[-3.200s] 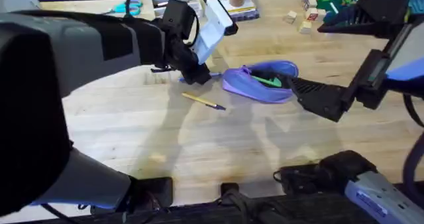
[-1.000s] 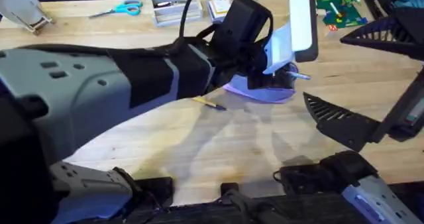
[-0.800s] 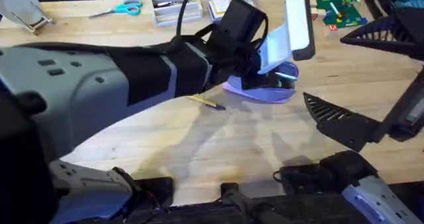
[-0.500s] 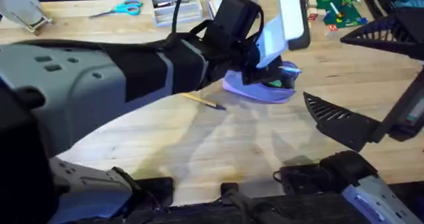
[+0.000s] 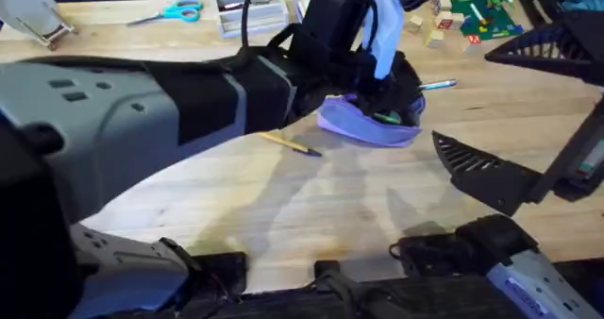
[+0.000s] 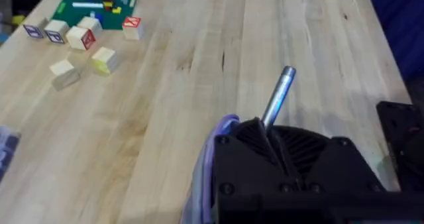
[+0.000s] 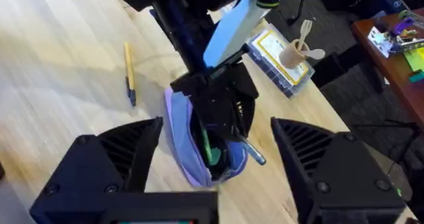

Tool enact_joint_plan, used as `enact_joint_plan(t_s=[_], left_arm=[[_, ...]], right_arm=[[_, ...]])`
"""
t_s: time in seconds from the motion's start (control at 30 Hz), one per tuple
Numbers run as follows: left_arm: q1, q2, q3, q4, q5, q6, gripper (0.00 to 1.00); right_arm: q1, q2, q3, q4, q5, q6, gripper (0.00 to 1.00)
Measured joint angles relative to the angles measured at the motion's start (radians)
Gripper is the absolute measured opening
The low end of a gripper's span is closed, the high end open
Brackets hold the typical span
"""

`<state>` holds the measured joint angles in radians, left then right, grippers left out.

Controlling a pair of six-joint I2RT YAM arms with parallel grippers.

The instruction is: Unzip the bag, pick up the pens from the table one at a time and place them inside, then zip the bag closed.

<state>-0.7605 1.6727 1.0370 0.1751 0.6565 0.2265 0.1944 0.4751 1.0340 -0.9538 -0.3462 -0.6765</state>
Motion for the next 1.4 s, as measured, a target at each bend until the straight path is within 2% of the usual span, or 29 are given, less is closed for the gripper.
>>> enact_joint_plan(t_s=[0.13, 0.43, 0.47, 0.6, 0.83, 0.97, 1.0, 1.03, 1.1, 1.2, 1.27, 1.4], left_arm=[[0.000, 0.000, 0.000, -0.058, -0.006, -0.021, 0.044], [0.000, 0.000, 0.000, -0.144, -0.160, -0.033, 0.044], [0.000, 0.000, 0.000, -0.170, -0.187, -0.020, 0.044], [0.000, 0.004, 0.000, -0.207, -0.204, 0.031, 0.044], [0.000, 0.060, 0.000, -0.241, -0.208, 0.173, 0.044], [-0.001, 0.069, 0.001, -0.243, -0.205, 0.226, 0.045], [-0.001, 0.069, 0.002, -0.242, -0.206, 0.240, 0.085], [-0.001, 0.069, 0.002, -0.238, -0.207, 0.247, 0.194], [-0.001, 0.069, 0.002, -0.236, -0.208, 0.254, 0.525], [-0.001, 0.069, 0.002, -0.223, -0.208, 0.260, 0.945], [0.000, 0.069, 0.002, -0.211, -0.209, 0.262, 0.988], [0.000, 0.069, 0.002, -0.186, -0.209, 0.264, 0.992]], right_arm=[[0.000, 0.000, 0.000, 0.000, 0.000, 0.000, 0.998], [0.000, 0.000, 0.000, 0.000, 0.000, 0.000, 0.997], [0.000, 0.000, 0.000, 0.000, 0.000, 0.000, 0.998], [0.000, 0.000, 0.000, 0.000, 0.000, 0.000, 0.997], [0.000, 0.000, 0.000, 0.000, 0.000, 0.000, 0.997], [0.000, 0.000, 0.000, 0.000, 0.000, 0.000, 0.998], [0.000, 0.000, 0.000, 0.000, 0.000, 0.000, 0.998], [0.000, 0.000, 0.000, 0.000, 0.000, 0.000, 0.998], [0.000, 0.000, 0.000, 0.000, 0.000, 0.000, 0.997], [0.000, 0.000, 0.000, 0.000, 0.000, 0.000, 0.997], [0.000, 0.000, 0.000, 0.000, 0.000, 0.000, 0.997], [0.000, 0.000, 0.000, -0.005, 0.000, 0.000, 0.998]])
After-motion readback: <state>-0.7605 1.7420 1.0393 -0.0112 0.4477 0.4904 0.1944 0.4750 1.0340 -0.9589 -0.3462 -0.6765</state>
